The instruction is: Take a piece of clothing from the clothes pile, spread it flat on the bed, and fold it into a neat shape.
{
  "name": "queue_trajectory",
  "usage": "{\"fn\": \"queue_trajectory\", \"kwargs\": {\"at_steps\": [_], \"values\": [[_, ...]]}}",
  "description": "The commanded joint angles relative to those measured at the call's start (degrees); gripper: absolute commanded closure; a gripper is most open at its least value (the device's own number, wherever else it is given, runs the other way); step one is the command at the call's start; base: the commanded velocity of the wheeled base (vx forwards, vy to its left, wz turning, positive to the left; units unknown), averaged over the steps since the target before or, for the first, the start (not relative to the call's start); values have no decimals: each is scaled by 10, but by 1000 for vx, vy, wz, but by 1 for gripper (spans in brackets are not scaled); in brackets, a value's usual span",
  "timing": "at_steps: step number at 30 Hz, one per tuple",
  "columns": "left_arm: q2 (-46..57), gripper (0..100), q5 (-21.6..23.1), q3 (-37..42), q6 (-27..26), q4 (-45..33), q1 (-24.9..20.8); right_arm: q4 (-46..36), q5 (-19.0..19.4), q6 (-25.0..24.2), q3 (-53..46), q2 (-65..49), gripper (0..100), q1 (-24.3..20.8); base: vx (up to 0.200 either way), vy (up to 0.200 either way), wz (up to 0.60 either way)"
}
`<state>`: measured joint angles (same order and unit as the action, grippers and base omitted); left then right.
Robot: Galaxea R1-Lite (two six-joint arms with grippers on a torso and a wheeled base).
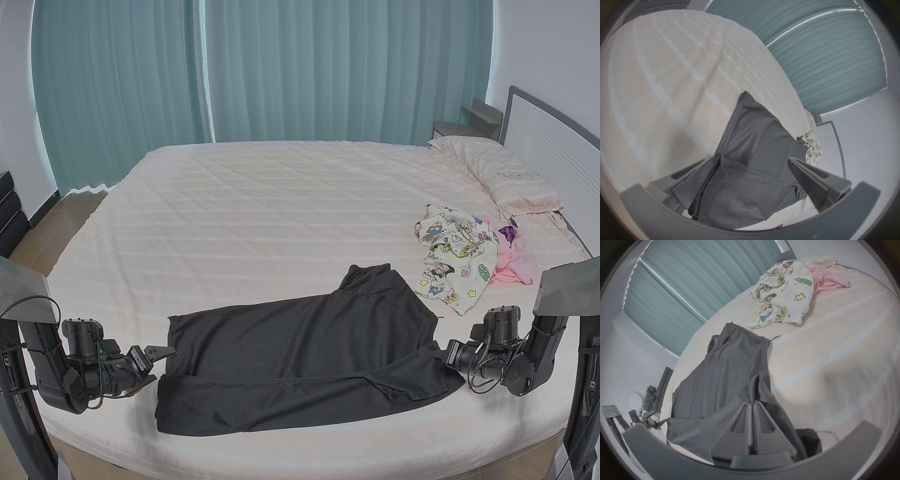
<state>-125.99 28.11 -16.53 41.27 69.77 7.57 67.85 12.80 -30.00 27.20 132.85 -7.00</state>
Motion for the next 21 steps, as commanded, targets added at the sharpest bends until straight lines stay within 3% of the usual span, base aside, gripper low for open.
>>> {"fn": "queue_trajectory", "kwargs": {"at_steps": [1,10,11,21], "values": [[-1,0,0,0,0,0,0,-2,9,0,10,7,100,10,0,0,0],[-1,0,0,0,0,0,0,-3,28,-1,25,8,100,22,0,0,0],[-1,0,0,0,0,0,-1,-3,28,-1,26,10,0,23,0,0,0],[-1,0,0,0,0,0,-1,44,14,-5,22,7,0,36,0,0,0]]}}
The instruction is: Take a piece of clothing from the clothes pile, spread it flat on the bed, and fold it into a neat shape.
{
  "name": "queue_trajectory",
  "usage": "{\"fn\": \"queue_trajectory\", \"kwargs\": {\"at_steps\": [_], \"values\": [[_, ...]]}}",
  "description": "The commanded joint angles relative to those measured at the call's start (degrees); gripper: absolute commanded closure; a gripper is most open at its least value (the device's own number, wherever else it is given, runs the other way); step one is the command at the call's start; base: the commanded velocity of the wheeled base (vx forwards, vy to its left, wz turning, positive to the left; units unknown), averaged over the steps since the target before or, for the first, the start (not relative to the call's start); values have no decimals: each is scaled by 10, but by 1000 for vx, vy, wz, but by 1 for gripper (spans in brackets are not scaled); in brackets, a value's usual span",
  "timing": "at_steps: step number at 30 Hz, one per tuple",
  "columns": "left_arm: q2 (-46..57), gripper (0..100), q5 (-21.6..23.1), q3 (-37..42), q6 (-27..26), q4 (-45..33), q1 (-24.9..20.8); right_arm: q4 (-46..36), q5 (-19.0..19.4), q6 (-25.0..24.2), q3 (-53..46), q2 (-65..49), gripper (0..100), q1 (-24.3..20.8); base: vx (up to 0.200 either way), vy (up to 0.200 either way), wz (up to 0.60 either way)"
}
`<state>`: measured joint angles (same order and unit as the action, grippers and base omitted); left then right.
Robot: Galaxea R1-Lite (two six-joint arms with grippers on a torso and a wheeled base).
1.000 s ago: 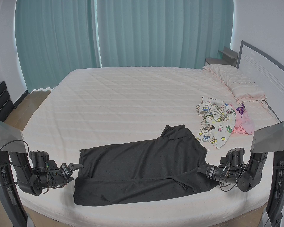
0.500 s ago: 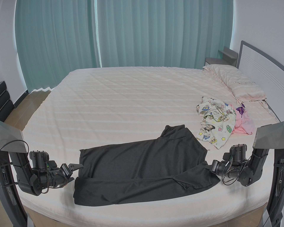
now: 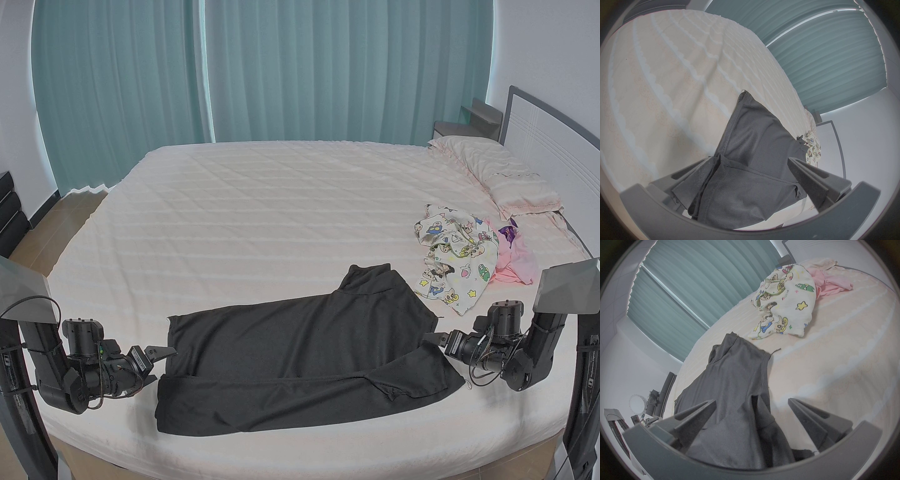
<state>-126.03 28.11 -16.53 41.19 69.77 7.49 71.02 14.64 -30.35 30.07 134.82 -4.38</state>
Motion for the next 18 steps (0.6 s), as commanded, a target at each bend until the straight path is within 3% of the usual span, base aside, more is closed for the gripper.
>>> {"fn": "queue_trajectory", "kwargs": {"at_steps": [1,4,6,12,15,16,18], "values": [[-1,0,0,0,0,0,0,20,-6,-3,-14,-23,0,9,0,0,0],[-1,0,0,0,0,0,1,31,-7,-3,-49,-52,0,-3,0,0,0],[-1,0,0,-1,0,0,0,36,-18,-4,-75,-74,0,-41,0,0,0],[-8,0,0,1,-19,1,-1,29,-96,-36,-95,-104,0,-121,0,0,0],[-9,0,0,3,-30,1,-1,33,-155,-99,-121,-96,0,-182,0,0,0],[-9,0,0,3,-30,1,-1,33,-155,-99,-121,-96,0,-182,0,0,0],[-9,0,0,3,-29,1,0,32,-168,-146,-132,-91,0,-216,0,0,0]]}}
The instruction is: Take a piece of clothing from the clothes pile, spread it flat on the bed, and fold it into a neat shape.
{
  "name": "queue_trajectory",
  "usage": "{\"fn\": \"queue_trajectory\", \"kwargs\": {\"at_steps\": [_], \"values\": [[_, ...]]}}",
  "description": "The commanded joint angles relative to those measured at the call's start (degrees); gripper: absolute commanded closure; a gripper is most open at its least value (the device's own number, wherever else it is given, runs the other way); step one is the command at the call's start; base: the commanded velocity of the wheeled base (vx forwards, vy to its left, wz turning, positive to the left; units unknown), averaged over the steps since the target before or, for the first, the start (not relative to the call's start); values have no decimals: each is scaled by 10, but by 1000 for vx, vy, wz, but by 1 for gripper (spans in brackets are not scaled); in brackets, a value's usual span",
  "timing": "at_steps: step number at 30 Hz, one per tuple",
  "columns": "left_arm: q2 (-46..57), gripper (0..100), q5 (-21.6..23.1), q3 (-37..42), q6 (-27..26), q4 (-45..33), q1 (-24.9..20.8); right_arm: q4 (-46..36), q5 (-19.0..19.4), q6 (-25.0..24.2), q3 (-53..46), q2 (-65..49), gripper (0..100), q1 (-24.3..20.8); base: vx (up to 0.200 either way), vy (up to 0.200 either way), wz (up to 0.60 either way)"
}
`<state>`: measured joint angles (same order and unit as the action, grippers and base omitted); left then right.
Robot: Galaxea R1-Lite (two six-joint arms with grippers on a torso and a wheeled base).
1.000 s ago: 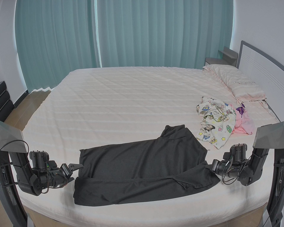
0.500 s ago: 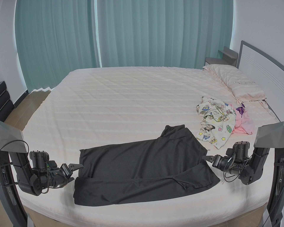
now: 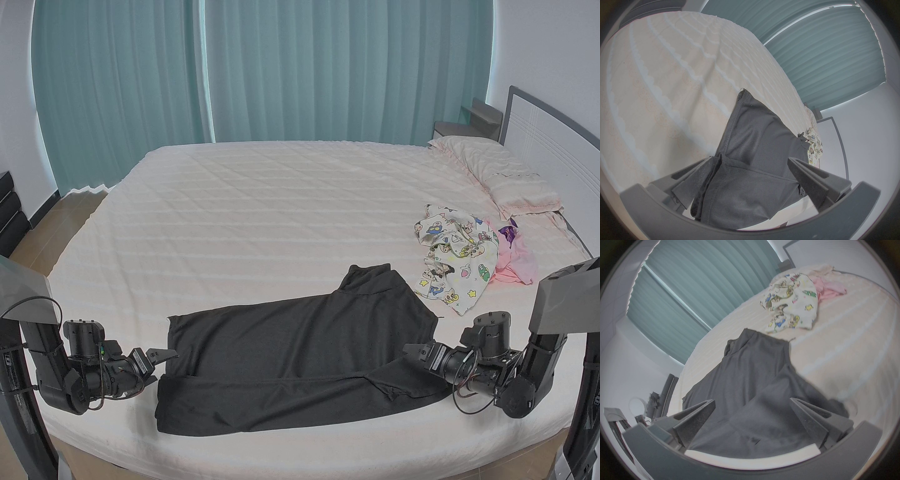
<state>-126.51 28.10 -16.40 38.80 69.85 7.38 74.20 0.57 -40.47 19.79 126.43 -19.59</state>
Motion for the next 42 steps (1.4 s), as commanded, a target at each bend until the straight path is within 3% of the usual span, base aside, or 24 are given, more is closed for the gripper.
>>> {"fn": "queue_trajectory", "kwargs": {"at_steps": [1,13,20,34,42], "values": [[-4,0,0,1,-5,0,1,-3,-28,-57,-33,-7,0,-73,0,0,0],[-4,0,-1,0,-4,0,1,4,-29,-87,-39,49,0,-121,0,0,0],[-4,0,-1,0,-4,0,1,31,-71,-65,-24,71,0,-149,0,0,0],[-4,0,-1,1,-6,0,0,22,-70,7,12,87,0,-138,0,0,0],[-4,0,-1,1,-6,0,0,9,-64,9,15,92,0,-133,0,0,0]]}}
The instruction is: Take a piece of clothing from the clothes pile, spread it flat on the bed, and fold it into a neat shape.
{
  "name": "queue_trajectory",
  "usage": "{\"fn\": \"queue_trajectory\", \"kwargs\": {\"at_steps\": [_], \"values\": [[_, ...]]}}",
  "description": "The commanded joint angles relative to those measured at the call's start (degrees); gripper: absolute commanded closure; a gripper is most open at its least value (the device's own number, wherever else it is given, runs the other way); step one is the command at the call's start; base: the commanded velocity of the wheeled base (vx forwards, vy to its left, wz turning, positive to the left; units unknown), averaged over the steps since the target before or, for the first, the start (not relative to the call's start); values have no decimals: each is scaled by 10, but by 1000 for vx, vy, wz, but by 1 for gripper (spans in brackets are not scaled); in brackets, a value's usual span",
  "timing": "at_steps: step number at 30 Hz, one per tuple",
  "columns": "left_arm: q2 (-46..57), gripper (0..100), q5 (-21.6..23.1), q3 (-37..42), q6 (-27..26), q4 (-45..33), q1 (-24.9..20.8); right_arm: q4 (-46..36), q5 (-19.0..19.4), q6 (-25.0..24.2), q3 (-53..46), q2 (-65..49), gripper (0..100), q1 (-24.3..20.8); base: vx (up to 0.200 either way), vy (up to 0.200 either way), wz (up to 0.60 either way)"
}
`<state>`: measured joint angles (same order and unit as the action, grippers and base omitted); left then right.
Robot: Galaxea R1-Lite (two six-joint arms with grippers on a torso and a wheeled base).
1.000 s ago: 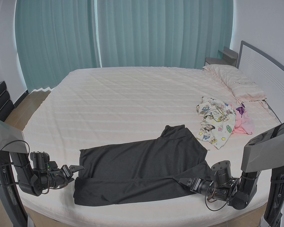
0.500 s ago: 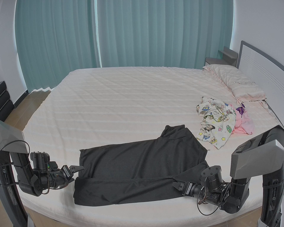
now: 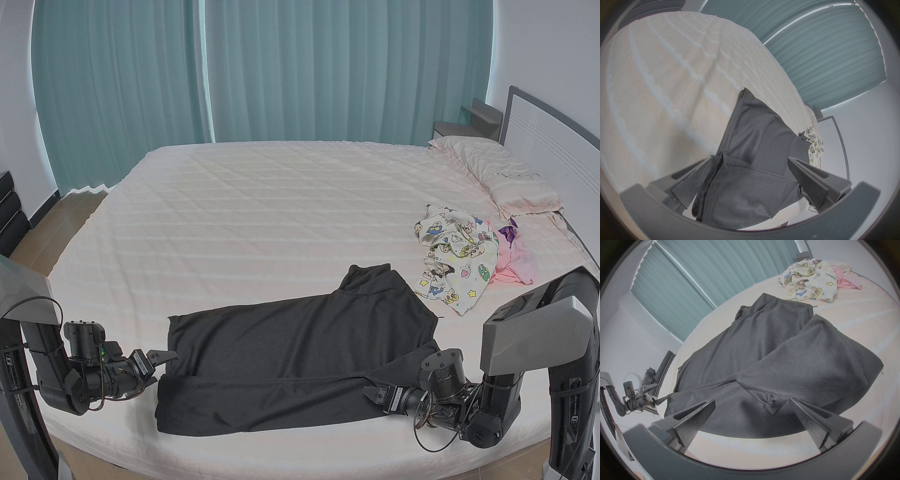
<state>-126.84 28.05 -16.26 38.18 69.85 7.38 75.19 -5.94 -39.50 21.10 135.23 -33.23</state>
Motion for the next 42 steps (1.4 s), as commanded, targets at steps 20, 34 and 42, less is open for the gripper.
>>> {"fn": "queue_trajectory", "kwargs": {"at_steps": [20,34,42], "values": [[-2,0,0,-2,1,0,1,-25,-3,13,-6,-1,100,10,0,0,0],[-2,0,0,-2,1,0,1,-29,2,50,-20,-15,0,-7,0,0,0],[-2,0,0,-2,1,1,1,-23,6,50,-18,-21,0,-5,0,0,0]]}}
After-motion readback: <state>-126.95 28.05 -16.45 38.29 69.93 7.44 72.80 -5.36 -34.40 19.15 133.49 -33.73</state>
